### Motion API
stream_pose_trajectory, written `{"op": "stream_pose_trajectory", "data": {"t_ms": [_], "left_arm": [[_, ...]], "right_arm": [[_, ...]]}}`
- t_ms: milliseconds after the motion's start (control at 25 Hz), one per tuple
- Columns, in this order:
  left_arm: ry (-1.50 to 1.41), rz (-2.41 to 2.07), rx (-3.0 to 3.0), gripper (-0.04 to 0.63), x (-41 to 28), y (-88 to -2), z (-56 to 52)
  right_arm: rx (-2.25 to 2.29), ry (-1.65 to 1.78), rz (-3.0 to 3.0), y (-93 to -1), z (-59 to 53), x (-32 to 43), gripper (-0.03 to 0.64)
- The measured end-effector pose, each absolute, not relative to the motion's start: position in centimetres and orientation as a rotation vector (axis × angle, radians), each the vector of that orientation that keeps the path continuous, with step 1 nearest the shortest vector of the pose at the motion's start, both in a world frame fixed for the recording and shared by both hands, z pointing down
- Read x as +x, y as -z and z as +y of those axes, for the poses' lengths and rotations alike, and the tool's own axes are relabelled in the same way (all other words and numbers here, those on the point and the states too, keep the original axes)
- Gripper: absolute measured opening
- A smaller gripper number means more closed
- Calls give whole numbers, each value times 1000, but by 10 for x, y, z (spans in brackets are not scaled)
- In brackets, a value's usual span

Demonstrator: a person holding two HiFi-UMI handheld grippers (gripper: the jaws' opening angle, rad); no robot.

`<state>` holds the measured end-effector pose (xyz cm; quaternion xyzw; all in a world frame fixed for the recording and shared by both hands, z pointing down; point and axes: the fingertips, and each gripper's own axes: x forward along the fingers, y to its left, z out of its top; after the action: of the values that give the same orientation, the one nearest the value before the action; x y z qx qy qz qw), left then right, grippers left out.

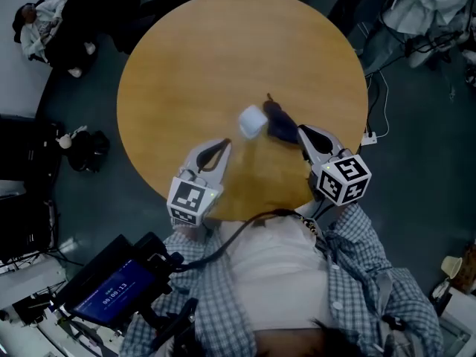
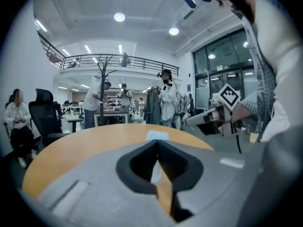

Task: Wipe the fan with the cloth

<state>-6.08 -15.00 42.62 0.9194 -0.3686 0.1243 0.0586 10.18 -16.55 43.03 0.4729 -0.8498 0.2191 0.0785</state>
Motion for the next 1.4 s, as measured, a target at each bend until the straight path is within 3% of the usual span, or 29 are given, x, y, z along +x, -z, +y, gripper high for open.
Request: {"op": "stream_pose_trajectory", "data": {"t_ms": [1400], "left_arm": [[-360,-1050,2800,2,-52,-428,-150]], "right_arm": [[1243,-519,-2531,-439,-159,79,3]]}}
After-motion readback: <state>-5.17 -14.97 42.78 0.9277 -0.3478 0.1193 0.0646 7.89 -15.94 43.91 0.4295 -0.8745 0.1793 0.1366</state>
